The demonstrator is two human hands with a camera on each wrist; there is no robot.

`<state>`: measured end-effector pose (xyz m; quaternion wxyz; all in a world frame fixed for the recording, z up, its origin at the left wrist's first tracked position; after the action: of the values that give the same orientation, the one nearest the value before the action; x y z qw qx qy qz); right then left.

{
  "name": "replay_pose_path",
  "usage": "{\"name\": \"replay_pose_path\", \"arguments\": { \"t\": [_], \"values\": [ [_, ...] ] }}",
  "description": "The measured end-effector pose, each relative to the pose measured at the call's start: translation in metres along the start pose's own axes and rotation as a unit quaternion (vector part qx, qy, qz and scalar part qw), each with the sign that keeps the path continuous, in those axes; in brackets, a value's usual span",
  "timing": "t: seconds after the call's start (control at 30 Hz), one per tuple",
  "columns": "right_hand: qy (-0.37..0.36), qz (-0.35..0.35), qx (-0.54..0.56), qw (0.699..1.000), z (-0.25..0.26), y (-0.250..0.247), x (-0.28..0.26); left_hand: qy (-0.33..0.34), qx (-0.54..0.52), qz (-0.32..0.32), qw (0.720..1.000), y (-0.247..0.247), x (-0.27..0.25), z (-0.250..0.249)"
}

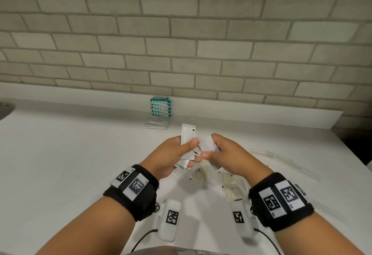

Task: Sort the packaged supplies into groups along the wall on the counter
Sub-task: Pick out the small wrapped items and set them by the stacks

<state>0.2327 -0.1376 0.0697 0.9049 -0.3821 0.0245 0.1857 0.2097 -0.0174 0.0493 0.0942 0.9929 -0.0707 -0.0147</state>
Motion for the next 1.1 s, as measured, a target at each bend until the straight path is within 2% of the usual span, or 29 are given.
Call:
{"name": "replay_pose_path", "arguments": {
  "t": [0.13,0.2,0.3,0.4,0.53,0.57,0.63,0.67,0.7,0.77,0.87,0.93,1.0,1.1],
  "values": [
    [0.025,-0.052,0.135,0.989,-0.012,-0.005,0.007,-0.043,-0.090,-0.001,0.995,-0.002,-0.003,0.009],
    [0.027,-0.083,0.210,0.974,-0.013,-0.015,0.007,-0.028,-0.101,0.011,0.994,-0.003,-0.003,0.007],
    [0.018,-0.099,0.261,0.960,-0.009,-0.026,0.005,0.007,-0.065,-0.004,0.998,-0.008,0.000,0.005],
    [0.007,-0.085,0.314,0.945,-0.004,-0.029,0.003,0.048,-0.043,-0.039,0.997,-0.016,0.006,0.002],
    [-0.003,-0.036,0.303,0.952,0.007,-0.022,0.002,0.076,0.007,-0.048,0.996,-0.013,0.006,-0.005],
    [-0.015,-0.064,0.294,0.954,0.009,-0.028,0.001,0.065,0.037,-0.063,0.995,-0.015,0.006,-0.005],
    [-0.059,-0.176,0.257,0.949,0.013,-0.051,-0.007,0.020,0.068,-0.091,0.993,-0.022,0.007,0.003],
    [-0.085,-0.217,0.236,0.943,0.018,-0.060,-0.013,-0.004,0.043,-0.090,0.995,-0.024,0.008,0.008],
    [-0.109,-0.226,0.220,0.943,0.024,-0.062,-0.017,-0.023,0.005,-0.084,0.996,-0.023,0.009,0.013],
    [-0.131,-0.161,0.200,0.958,0.032,-0.046,-0.016,-0.033,-0.069,-0.078,0.994,-0.023,0.009,0.017],
    [-0.082,-0.076,0.126,0.986,0.022,-0.015,-0.008,-0.016,-0.108,-0.128,0.986,-0.036,0.010,0.015],
    [-0.032,-0.045,0.180,0.982,0.009,-0.007,-0.002,0.010,-0.067,-0.167,0.984,-0.047,0.011,0.010],
    [-0.003,-0.035,0.255,0.966,0.001,-0.007,0.002,0.041,-0.039,-0.185,0.981,-0.053,0.012,0.004],
    [0.007,-0.037,0.282,0.959,0.000,-0.006,0.003,0.071,-0.016,-0.149,0.986,-0.041,0.012,-0.005]
  ]
}}
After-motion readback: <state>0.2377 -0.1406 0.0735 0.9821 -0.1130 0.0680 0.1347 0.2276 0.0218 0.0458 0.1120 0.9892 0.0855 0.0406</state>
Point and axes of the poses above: each hand's wrist, its own x-axis towards the middle knuckle, its own y-axis out of the palm, z = x × y, the point moved 10 cm from there along x, towards the middle knuckle, and after that the axes turned 10 degrees about y, right-handed, at the moved point
